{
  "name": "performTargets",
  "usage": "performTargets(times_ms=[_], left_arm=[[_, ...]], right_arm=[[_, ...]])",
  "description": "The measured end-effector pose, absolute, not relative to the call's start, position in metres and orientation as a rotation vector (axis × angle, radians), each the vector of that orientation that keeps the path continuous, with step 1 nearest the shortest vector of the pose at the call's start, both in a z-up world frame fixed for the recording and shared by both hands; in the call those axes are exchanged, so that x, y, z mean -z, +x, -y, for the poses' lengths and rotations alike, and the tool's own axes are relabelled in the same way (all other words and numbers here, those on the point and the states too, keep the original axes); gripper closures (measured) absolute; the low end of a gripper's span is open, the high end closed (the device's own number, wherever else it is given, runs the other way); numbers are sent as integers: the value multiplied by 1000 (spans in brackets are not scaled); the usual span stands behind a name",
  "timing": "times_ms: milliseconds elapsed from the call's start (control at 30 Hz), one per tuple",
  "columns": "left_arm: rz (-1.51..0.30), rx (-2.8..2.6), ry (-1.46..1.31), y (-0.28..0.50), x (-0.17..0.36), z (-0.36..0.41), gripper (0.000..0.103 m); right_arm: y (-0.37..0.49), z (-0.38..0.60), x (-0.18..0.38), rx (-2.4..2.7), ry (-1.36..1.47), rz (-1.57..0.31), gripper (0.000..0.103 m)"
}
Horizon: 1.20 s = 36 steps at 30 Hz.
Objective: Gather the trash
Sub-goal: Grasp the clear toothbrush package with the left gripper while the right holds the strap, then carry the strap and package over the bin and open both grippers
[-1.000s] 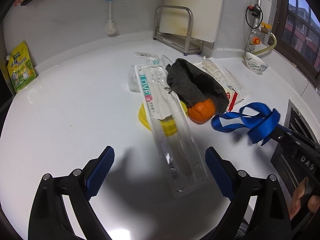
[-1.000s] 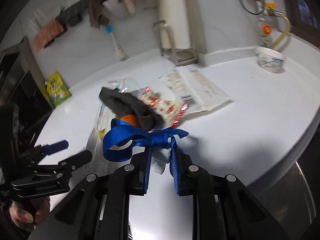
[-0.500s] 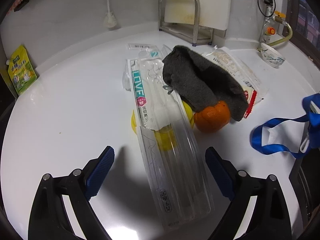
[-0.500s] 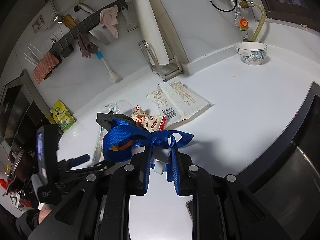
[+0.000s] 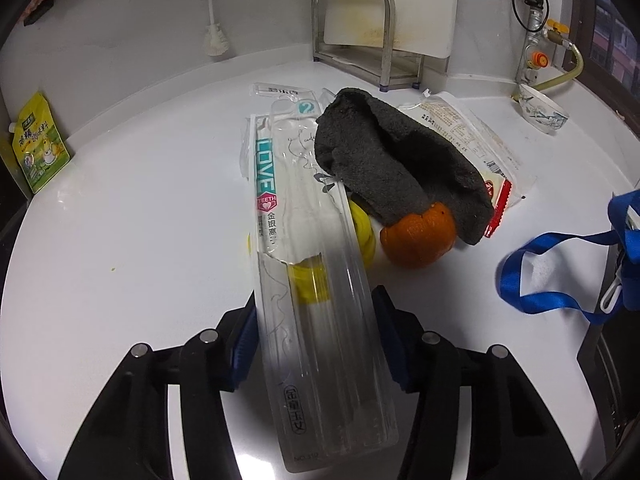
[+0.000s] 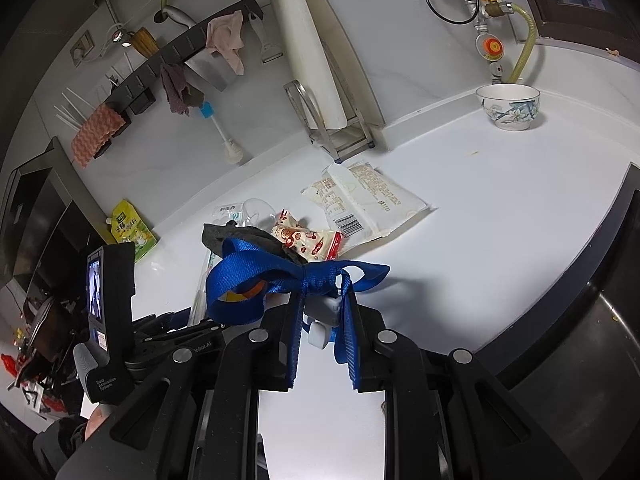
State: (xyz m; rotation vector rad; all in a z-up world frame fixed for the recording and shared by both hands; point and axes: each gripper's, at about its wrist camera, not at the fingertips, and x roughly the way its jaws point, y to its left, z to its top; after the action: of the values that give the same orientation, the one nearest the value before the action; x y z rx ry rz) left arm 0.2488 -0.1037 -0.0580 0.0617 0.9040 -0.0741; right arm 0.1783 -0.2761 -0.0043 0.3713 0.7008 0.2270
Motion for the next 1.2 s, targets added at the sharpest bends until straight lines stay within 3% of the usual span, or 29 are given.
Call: performTargets(times_ms=[667,800,1200], left_arm=[[-808,123,40,194,16,64,55],[-788,132,50,178,9,58,62],[-775,164,39,138,2,40,62]], right_arm=[[149,247,-5,-222,330,-701,84],[135,239,-5,-220,342,-705,84],[95,222,-12,-205,373,-697,84]])
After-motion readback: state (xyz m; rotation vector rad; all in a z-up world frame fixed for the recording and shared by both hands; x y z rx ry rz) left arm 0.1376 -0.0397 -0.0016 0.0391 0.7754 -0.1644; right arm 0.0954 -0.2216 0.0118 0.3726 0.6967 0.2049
